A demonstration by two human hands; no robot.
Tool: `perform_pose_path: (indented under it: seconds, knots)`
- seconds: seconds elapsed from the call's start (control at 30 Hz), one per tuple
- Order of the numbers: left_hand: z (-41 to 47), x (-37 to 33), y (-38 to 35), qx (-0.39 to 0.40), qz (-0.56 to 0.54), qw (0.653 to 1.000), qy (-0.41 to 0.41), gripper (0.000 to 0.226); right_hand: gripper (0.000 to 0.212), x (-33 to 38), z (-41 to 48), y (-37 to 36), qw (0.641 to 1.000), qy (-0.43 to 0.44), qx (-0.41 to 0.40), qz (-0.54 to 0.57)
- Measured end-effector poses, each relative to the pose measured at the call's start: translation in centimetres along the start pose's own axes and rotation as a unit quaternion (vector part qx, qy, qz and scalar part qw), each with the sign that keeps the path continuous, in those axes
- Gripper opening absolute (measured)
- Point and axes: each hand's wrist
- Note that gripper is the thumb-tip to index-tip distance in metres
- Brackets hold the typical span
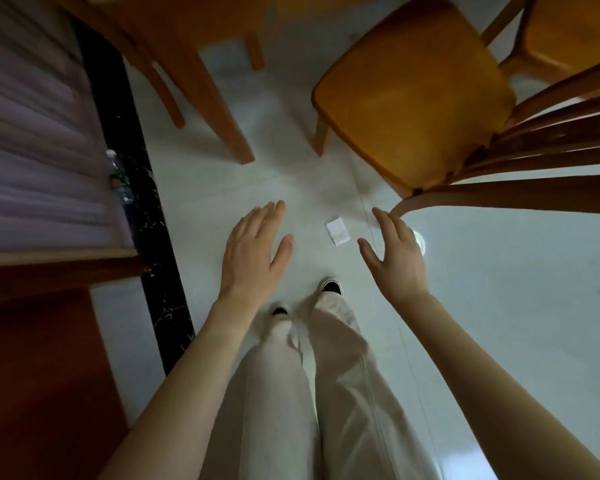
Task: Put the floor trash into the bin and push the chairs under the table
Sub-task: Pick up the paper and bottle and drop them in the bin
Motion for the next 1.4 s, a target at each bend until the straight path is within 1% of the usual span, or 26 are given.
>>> perform_pose_path:
  seconds: [0.13,0.23,0.33,0.43,0.53,0.67,0.77,0.83,0.87,0.93,1.03,1.17,1.27,1.4]
  knots:
    - [8.1,4.5,-7.4,0.019,0.021,0.999,-0.031,0.057,0.054,-6.0,6.0,-7.4,1.0,-0.007,0.005,0.013]
    - [13.7,9.5,-15.0,0.045,0.058,0.994,-0.077,0.056,0.056,-11.7,10.2,-14.7,1.0,-0.009,0.011,0.017]
    - [18.3,15.3,-23.1,0.056,0.074,0.991,-0.095,0.056,0.058,-17.6,15.2,-22.7,1.0,-0.012,0.017,0.005]
    - [21.7,20.7,-30.5,0.078,0.076,0.989,-0.098,0.058,0.064,-22.7,19.4,-30.6,0.998,-0.036,0.044,-0.002]
    - [24.1,25.0,-36.5,0.106,0.079,0.983,-0.124,0.057,0.073,-26.8,22.0,-37.2,0.993,-0.089,0.084,0.006]
    - [25.9,28.3,-40.9,0.106,0.076,0.983,-0.129,0.057,0.083,-29.9,24.2,-42.5,0.992,-0.087,0.081,-0.043]
    - [26.2,29.8,-42.4,0.107,0.065,0.984,-0.13,0.057,0.082,-30.5,25.6,-44.3,0.989,-0.08,0.084,-0.092]
    - [26.2,30.5,-43.0,0.108,0.058,0.984,-0.13,0.056,0.073,-30.4,26.1,-44.9,0.987,-0.077,0.073,-0.119]
    - [26.2,30.8,-43.2,0.107,0.056,0.984,-0.128,0.056,0.067,-30.3,26.2,-45.2,0.989,-0.076,0.065,-0.113]
    - [26.2,31.1,-43.6,0.104,0.051,0.986,-0.123,0.055,0.057,-30.3,26.2,-45.6,0.994,-0.069,0.061,-0.067]
    - [26.3,31.2,-43.6,0.093,0.044,0.988,-0.114,0.054,0.047,-30.2,25.9,-45.9,0.997,-0.053,0.052,0.008]
    - [26.1,31.0,-43.1,0.08,0.032,0.99,-0.11,0.052,0.041,-28.8,25.8,-44.7,0.998,-0.04,0.019,0.051]
    - [24.9,30.1,-41.3,0.07,0.026,0.991,-0.111,0.051,0.036,-26.2,25.1,-42.2,0.996,-0.025,-0.012,0.086]
    - [21.7,27.1,-35.8,0.047,0.005,0.995,-0.083,0.053,0.033,-20.9,22.7,-36.3,0.992,-0.014,-0.046,0.117]
Point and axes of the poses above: each hand's wrist, its own z-axis towards the middle knuckle, its own y-axis out of the back of the hand, x = y × z, and after that the axes turned 9 degrees about x, right-handed
